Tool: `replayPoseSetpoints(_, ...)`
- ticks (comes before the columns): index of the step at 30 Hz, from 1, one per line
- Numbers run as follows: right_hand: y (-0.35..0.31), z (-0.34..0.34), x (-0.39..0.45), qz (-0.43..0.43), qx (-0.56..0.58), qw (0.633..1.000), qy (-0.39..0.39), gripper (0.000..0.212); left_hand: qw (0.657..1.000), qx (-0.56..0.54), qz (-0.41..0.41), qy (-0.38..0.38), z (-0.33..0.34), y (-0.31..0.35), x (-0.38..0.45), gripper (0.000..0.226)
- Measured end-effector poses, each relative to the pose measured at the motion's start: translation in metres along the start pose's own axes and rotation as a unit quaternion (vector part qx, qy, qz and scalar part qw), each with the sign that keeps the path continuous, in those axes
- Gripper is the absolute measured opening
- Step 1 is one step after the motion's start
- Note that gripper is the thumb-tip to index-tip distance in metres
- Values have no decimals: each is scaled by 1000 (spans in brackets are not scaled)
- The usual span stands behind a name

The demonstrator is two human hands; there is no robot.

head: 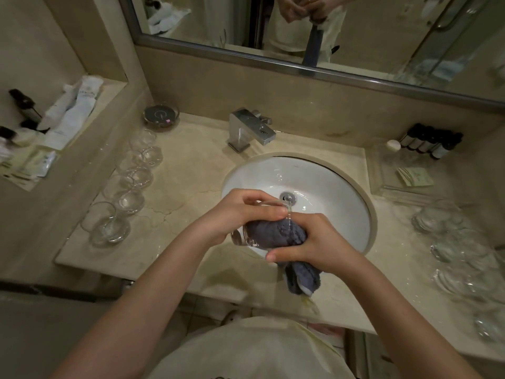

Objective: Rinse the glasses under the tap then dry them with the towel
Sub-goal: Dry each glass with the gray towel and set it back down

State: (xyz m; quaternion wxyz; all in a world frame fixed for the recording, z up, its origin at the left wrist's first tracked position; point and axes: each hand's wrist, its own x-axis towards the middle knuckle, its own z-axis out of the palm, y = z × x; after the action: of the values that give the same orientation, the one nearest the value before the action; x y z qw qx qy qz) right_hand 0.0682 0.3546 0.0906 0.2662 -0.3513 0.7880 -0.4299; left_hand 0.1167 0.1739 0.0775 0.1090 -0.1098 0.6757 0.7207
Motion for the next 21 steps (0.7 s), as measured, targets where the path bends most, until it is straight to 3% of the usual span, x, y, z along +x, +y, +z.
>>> replayPoseSetpoints(11,5,-3,-1,78,39,995,-56,33,998,48,27,27,11,-13,-2,35)
replayPoseSetpoints(14,5,2,-5,58,40,997,-11,25,995,45,42,78,10,-14,-4,39)
replayPoseSetpoints(16,4,9,-9,45,26,998,41,29,992,-31,-22,122,7,-12,-6,39)
replayPoseSetpoints(18,6,18,-10,21,-15,995,93,33,976,-97,-144,130,6,-7,-11,48)
replayPoseSetpoints(19,7,23,-9,5,-37,993,116,33,973,-85,-179,118,7,-6,-12,51)
replayPoseSetpoints(21,7,33,-6,1,-35,989,142,37,977,-26,-162,137,9,-8,-10,49)
